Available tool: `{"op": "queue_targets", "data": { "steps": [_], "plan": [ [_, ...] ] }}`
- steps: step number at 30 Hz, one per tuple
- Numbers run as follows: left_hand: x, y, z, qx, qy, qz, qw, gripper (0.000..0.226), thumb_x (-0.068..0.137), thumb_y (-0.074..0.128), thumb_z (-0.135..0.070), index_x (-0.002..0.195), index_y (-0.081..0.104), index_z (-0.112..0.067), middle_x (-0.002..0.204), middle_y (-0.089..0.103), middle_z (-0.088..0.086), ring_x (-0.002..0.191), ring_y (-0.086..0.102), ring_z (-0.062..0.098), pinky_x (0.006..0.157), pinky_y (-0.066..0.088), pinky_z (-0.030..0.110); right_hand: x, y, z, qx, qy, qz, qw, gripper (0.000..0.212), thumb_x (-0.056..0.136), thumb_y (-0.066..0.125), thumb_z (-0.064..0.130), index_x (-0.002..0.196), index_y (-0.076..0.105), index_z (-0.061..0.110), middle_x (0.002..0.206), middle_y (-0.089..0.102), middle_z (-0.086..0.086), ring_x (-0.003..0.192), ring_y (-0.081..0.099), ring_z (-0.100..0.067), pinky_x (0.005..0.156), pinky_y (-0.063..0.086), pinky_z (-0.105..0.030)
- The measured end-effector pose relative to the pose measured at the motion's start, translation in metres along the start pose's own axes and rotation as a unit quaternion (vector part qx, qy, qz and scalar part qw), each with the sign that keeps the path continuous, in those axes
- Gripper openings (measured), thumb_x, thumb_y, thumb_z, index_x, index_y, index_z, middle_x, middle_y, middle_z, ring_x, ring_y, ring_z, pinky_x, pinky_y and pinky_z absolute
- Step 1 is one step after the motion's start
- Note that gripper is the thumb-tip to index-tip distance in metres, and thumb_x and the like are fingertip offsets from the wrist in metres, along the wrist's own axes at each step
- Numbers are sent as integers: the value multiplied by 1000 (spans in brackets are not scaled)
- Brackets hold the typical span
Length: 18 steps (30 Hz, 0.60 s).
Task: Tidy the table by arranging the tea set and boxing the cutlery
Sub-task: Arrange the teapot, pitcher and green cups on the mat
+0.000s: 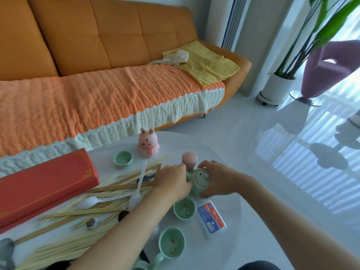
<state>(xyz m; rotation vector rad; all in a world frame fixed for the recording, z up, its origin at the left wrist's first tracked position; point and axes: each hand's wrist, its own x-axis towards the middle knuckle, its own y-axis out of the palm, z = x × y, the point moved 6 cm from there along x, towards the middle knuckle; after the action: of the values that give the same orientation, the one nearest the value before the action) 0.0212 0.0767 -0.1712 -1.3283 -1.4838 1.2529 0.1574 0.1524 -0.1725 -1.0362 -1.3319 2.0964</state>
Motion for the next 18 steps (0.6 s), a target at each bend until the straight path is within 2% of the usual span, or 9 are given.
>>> {"op": "queue_targets", "data": {
  "steps": [5, 7, 9, 11, 13, 16, 18],
  "plan": [
    [-16, -25, -11, -27, -6, -79, 996, 31, 86, 55, -39, 113, 57, -23, 115, 65, 1, 108, 57, 26, 89, 34, 37, -18, -12, 9, -26, -26, -51, 998, 97, 51, 82, 58, 134, 39, 30, 113, 49, 5, 94, 55, -16, 82, 50, -30],
    [-30, -41, -19, -32, 9, -112, 993, 29, 87, 56, -35, 115, 53, -26, 119, 61, 0, 112, 55, 25, 88, 32, 36, -31, -26, 17, -25, -41, -73, 996, 96, 52, 82, 57, 133, 40, 28, 113, 49, 4, 95, 55, -17, 82, 50, -31],
    [-50, -58, -26, -32, 27, -131, 990, 39, 86, 58, -37, 122, 49, -26, 125, 55, 0, 117, 51, 26, 91, 34, 38, -50, -46, 33, -22, -63, -92, 993, 92, 53, 83, 56, 131, 42, 28, 112, 51, 4, 95, 55, -16, 82, 51, -31],
    [-71, -68, -27, -42, 45, -107, 992, 61, 80, 66, -44, 134, 42, -27, 133, 49, 1, 122, 48, 26, 97, 39, 40, -71, -61, 55, -16, -92, -94, 991, 85, 56, 84, 55, 127, 45, 29, 111, 56, 8, 94, 57, -13, 81, 52, -30],
    [-95, -78, -23, -97, 56, -75, 991, 79, 72, 75, -47, 139, 37, -33, 136, 45, -3, 123, 48, 23, 100, 44, 42, -90, -70, 82, -20, -122, -88, 988, 82, 57, 82, 58, 127, 47, 32, 111, 60, 11, 94, 59, -11, 84, 53, -32],
    [-142, -101, -9, -177, 53, -70, 980, 87, 63, 84, -50, 137, 40, -37, 134, 45, -10, 120, 48, 12, 103, 44, 38, -115, -70, 130, -23, -164, -77, 983, 77, 60, 82, 57, 126, 49, 34, 109, 62, 13, 92, 60, -9, 80, 52, -29],
    [-176, -114, 6, -181, 38, -78, 980, 89, 65, 88, -38, 140, 42, -33, 127, 44, -13, 116, 45, 5, 101, 40, 28, -131, -63, 164, -28, -204, -71, 976, 74, 62, 84, 53, 125, 52, 32, 109, 62, 13, 95, 60, -10, 79, 47, -26]
  ]
}}
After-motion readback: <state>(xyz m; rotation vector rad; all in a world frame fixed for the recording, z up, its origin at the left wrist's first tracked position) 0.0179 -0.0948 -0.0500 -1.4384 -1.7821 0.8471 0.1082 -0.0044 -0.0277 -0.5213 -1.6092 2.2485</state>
